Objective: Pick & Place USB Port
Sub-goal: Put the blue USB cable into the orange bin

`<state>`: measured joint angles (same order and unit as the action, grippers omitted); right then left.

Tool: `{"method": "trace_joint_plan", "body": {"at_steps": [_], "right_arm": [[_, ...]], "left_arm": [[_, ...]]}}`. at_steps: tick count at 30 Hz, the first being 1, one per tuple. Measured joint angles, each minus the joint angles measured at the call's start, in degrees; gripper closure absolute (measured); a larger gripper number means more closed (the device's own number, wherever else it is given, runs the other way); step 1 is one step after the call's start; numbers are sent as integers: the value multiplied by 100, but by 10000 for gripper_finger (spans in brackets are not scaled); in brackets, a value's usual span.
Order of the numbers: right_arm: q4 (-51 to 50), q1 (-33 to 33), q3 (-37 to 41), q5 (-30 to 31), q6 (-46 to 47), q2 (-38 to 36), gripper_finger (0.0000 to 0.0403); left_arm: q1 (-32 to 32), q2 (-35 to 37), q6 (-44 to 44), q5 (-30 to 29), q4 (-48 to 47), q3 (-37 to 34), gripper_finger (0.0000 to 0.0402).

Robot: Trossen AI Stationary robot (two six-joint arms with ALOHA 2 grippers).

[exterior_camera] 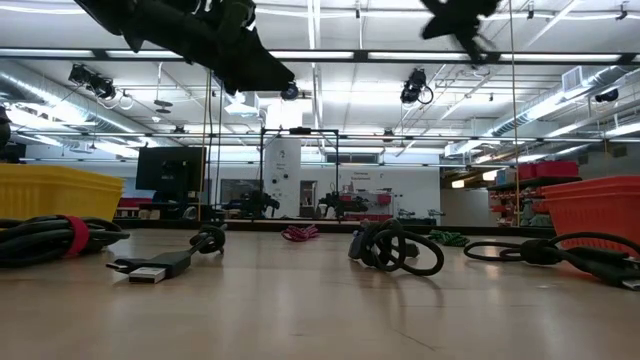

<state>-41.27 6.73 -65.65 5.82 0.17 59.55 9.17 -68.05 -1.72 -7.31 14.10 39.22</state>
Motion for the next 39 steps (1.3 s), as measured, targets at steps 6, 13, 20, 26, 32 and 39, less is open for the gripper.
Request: {"method": "trace_joint_plan", "body": {"at_steps": [6,13,20,26,32,39], "right_arm": [[-1995,-541,3,125,1385,-385,385],[-2776,-1104,494,66,2433,-382,385],[-2870,-1451,1619,-322,3063,-379,386],[-2873,-1592,2378,-546,3279,-381,386],[-2594,-1598,2757,-666,3389,-421,386],[-2447,-1596,3028,-682,3389,-576,386]], "left_arm": [[0,0,0,0,1,0,211],[0,0,0,0,1,0,211],[-2,0,4,2,-52,0,211],[-2,0,4,2,-52,0,211],[-2,0,57,2,-50,0,211],[-2,0,107,2,-46,0,211]]}}
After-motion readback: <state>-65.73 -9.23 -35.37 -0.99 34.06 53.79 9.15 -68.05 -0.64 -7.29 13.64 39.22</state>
